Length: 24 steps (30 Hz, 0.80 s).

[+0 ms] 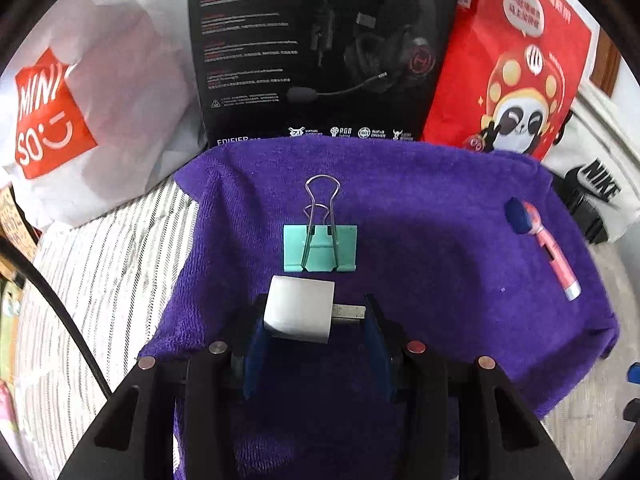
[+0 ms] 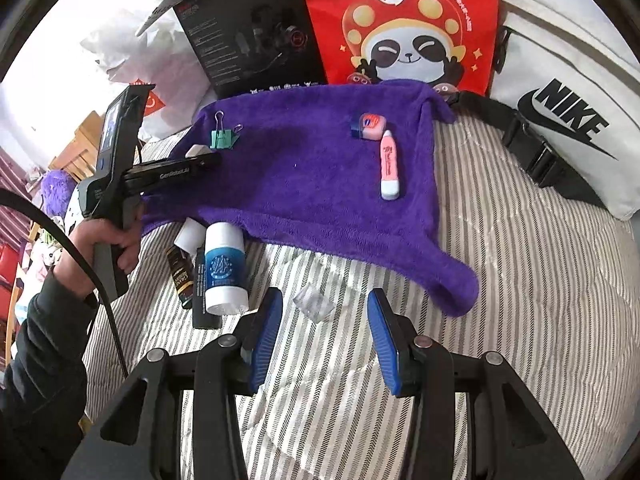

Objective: Organize rigid objects
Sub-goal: 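Lower the white charger onto the towel beside the clip and open the left tool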

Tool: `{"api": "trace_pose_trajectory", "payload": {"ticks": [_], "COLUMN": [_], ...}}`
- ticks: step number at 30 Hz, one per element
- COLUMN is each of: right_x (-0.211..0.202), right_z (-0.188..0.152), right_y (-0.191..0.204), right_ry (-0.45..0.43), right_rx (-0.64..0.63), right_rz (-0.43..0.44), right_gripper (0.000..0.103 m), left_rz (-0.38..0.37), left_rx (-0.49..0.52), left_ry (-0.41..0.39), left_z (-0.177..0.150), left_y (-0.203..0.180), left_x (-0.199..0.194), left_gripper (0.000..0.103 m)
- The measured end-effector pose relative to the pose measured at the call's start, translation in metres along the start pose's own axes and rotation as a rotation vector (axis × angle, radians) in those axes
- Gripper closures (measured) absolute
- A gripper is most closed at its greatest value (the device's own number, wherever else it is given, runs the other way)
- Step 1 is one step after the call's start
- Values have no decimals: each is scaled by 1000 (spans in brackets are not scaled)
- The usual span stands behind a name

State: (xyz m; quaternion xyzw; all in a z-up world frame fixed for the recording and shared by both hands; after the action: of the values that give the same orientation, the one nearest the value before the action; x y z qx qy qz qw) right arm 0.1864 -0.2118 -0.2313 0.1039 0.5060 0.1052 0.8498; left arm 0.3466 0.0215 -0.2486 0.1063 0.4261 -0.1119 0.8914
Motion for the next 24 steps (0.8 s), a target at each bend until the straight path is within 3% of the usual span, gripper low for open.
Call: {"api": "trace_pose_trajectory", "payload": {"ticks": [2,9,13,16,20,24], "right_x": [2,5,-2,-8,-17,-24], "right_z": [-4,-13,-16,-17,-18,-23], "right_y": [0,-1,-3,-4,-9,-13], "right_ry": [11,31,22,9,-6,-16], "right_rx": [2,13,24,32,38,48], "right_rz": [7,17,19,21,6,1], "right_gripper": [59,59,56,56,56,56], "left_rz": [28,22,-11,0,-5,-8], "left_rx": [38,36,45,50,9,-6], "left_ry": [2,21,46,52,62,21], "left_z": [0,-1,-2,-7,-17,-22], "left_y": [-3,-2,-6,-9,-7,-10], "left_x": [1,1,3,-1,-15,-54], "left_gripper": [60,60,44,44,44,44]}}
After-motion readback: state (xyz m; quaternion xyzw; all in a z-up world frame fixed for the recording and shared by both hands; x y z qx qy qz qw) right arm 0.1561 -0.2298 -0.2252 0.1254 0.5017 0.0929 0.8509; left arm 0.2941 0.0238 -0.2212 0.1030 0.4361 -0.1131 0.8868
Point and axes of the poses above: each gripper's, at about its wrist camera, not at the fingertips, and x roughly the way its jaws point, y to its left, z to its top, the point moved 10 cm from there along x, roughly the way its jaws point, and after that the axes turned 10 degrees about x, right-handed, at the moved point
